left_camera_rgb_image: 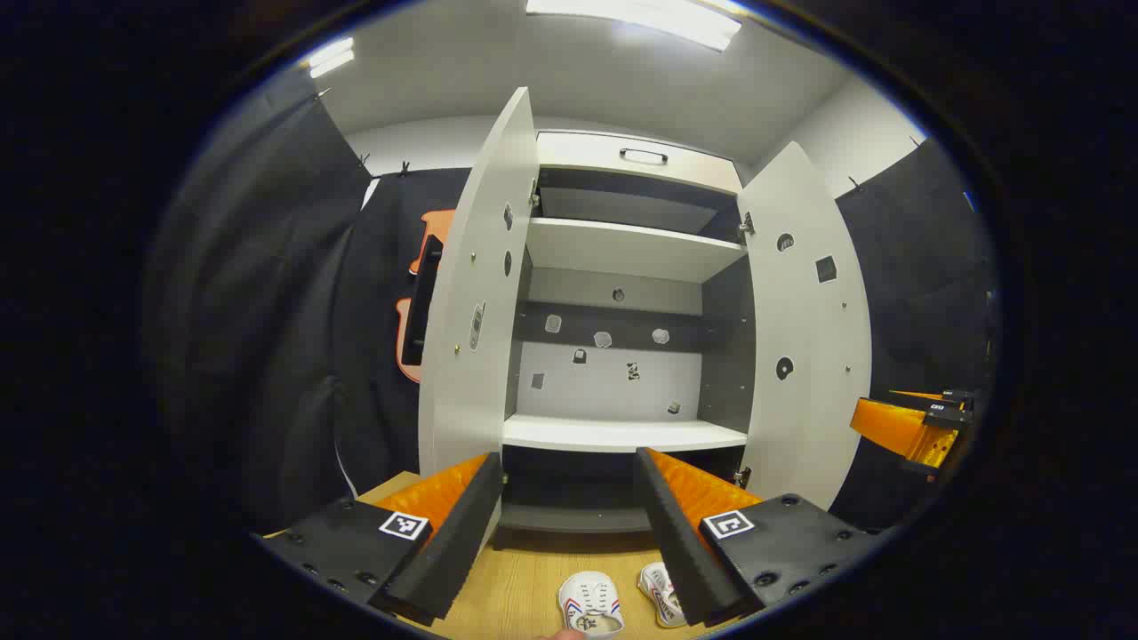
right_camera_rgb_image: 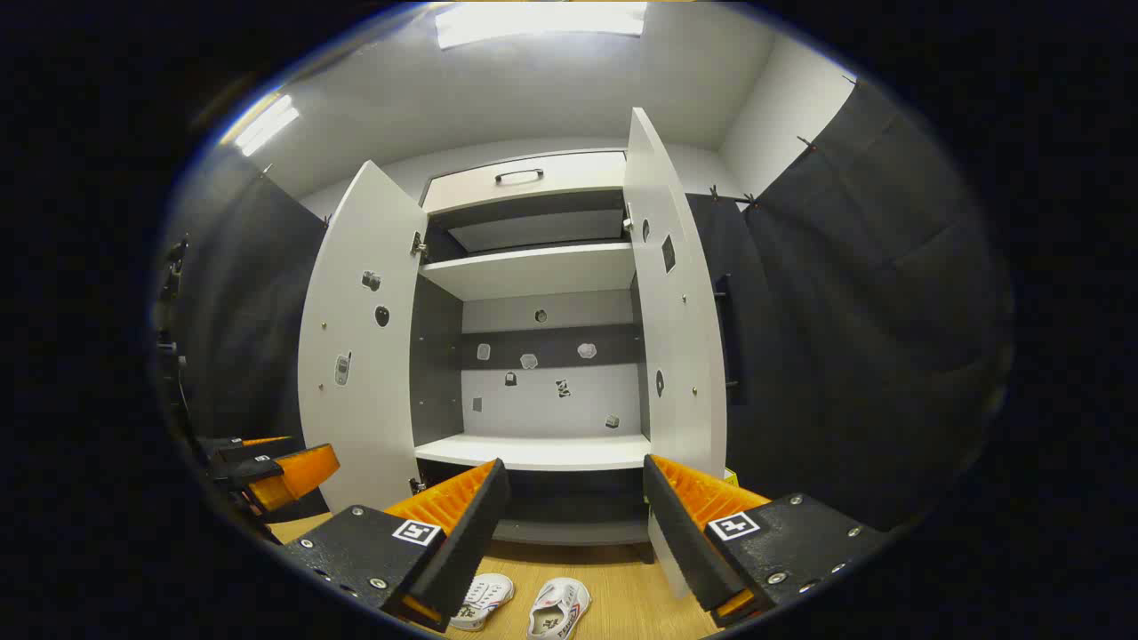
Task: Grab one shoe with the right hand and put it into the shoe cabinet, grab the other shoe with the left hand and put it into the shoe cabinet; then close the right door with the right hand and the left door with the left hand.
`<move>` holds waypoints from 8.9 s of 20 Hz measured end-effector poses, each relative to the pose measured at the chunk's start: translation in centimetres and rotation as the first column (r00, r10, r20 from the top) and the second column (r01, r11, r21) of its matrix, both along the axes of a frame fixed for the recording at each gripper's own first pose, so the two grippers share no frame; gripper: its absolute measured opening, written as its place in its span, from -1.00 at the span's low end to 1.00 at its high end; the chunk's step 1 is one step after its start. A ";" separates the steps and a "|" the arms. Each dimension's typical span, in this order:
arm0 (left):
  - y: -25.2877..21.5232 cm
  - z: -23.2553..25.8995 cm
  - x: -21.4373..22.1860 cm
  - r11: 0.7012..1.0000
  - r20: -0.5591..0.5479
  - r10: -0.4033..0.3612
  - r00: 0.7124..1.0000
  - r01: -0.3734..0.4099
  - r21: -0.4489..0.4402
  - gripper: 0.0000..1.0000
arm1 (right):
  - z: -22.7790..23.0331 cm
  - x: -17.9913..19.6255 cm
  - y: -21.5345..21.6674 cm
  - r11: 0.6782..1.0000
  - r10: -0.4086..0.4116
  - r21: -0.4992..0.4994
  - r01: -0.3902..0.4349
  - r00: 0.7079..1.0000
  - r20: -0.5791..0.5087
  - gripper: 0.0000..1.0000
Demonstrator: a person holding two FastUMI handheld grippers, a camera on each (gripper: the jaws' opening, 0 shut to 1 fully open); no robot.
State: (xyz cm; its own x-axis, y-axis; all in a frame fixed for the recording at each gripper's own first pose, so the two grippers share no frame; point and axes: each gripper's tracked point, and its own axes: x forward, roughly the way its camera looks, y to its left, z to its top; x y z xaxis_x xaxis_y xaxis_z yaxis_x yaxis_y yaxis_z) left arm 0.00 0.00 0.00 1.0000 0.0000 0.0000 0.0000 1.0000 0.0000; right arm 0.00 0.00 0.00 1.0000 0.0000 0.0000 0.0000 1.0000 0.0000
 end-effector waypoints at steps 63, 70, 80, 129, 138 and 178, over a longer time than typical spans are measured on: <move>2.6 -1.3 0.7 0.999 -0.025 0.042 0.999 -0.042 0.015 0.93 | -40.4 2.7 -0.9 0.983 -0.087 -0.176 -0.056 0.701 -0.708 0.73; 2.8 -1.6 0.6 0.999 -0.039 0.049 0.998 -0.048 0.024 0.87 | -41.7 3.8 -0.5 0.988 -0.082 -0.148 -0.038 0.686 -0.723 0.58; 2.4 -1.7 0.6 0.998 -0.050 0.042 0.998 -0.039 0.052 0.93 | -44.7 6.3 -0.4 0.990 -0.074 -0.134 -0.038 0.671 -0.737 -0.11; 3.0 -3.1 -1.1 0.999 -0.040 0.027 0.999 -0.028 -0.039 0.94 | -6.1 39.0 -1.4 0.976 -0.218 -0.096 0.197 0.924 -0.315 -1.00; 5.5 -4.0 -0.9 0.995 -0.067 0.088 0.994 -0.091 -0.037 0.93 | -12.7 43.3 -4.5 0.946 -0.317 -0.092 0.312 0.826 -0.466 -1.00; 0.0 -6.8 -0.4 0.999 -0.125 -0.043 0.991 0.039 -0.034 0.93 | -4.2 11.5 1.2 0.994 0.032 -0.106 -0.038 0.998 -0.060 -0.11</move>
